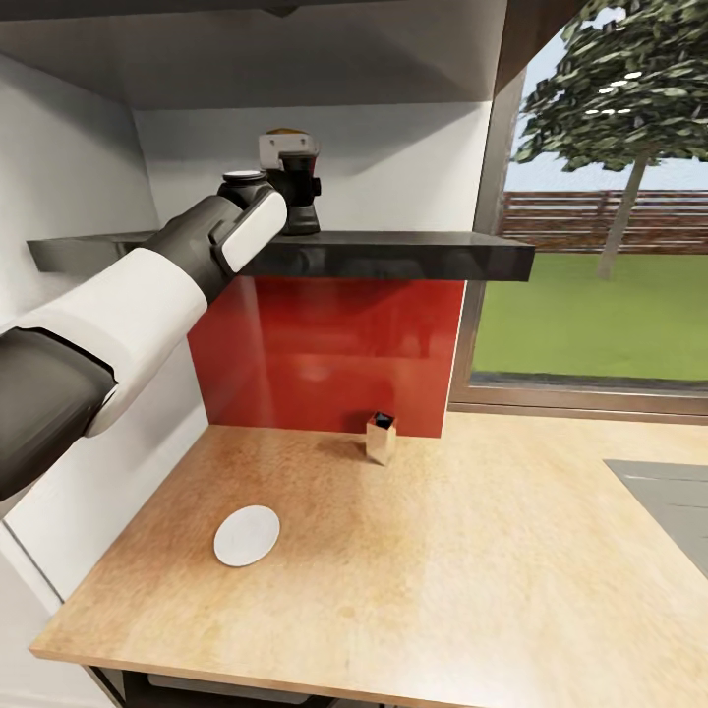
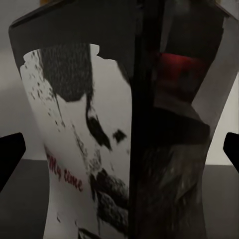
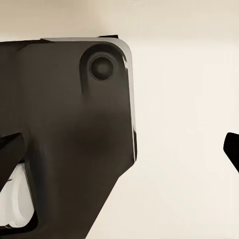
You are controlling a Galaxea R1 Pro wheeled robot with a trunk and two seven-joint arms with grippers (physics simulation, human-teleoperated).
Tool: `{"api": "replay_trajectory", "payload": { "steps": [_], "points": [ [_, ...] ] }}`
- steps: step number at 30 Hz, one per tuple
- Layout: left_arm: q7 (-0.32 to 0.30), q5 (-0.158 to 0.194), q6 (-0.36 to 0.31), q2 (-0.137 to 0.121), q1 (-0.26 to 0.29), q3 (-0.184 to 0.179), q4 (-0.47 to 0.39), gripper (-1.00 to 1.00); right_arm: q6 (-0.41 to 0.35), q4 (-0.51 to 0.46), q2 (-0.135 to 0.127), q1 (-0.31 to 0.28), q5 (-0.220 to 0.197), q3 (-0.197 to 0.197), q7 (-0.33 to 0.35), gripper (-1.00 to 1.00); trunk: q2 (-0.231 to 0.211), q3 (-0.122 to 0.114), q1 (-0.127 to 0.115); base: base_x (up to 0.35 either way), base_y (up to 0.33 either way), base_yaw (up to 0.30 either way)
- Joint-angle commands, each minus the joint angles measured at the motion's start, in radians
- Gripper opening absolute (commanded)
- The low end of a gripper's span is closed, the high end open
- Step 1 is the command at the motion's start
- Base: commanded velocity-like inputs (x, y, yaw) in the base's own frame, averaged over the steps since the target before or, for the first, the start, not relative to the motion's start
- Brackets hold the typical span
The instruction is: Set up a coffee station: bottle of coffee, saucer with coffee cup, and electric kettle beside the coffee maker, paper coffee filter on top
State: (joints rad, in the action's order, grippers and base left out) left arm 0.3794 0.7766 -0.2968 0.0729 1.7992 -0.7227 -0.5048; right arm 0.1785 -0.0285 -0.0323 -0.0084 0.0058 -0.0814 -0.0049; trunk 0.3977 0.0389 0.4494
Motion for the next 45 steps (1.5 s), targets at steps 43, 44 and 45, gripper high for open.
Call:
{"api": "replay_trajectory", "payload": {
  "steps": [43,44,45],
  "points": [
    [0.006,0.01,-0.004,-0.002,-0.024,-0.006,-0.001,-1.0,0.004,0.001,0.0,-0.001,0.0,-0.008,0.001,1.0,0.002,0.002,0.001,0.022,0.0,0.0],
    [0.006,0.01,-0.004,-0.002,-0.024,-0.006,-0.001,-1.0,0.004,0.001,0.001,-0.001,0.0,-0.008,0.001,1.0,0.002,0.002,0.001,0.0,0.0,0.0],
    [0.006,0.01,-0.004,-0.002,-0.024,-0.006,-0.001,-1.0,0.004,0.001,0.001,-0.001,0.0,-0.008,0.0,1.0,0.002,0.002,0.001,0.0,0.0,0.0]
  ]
}}
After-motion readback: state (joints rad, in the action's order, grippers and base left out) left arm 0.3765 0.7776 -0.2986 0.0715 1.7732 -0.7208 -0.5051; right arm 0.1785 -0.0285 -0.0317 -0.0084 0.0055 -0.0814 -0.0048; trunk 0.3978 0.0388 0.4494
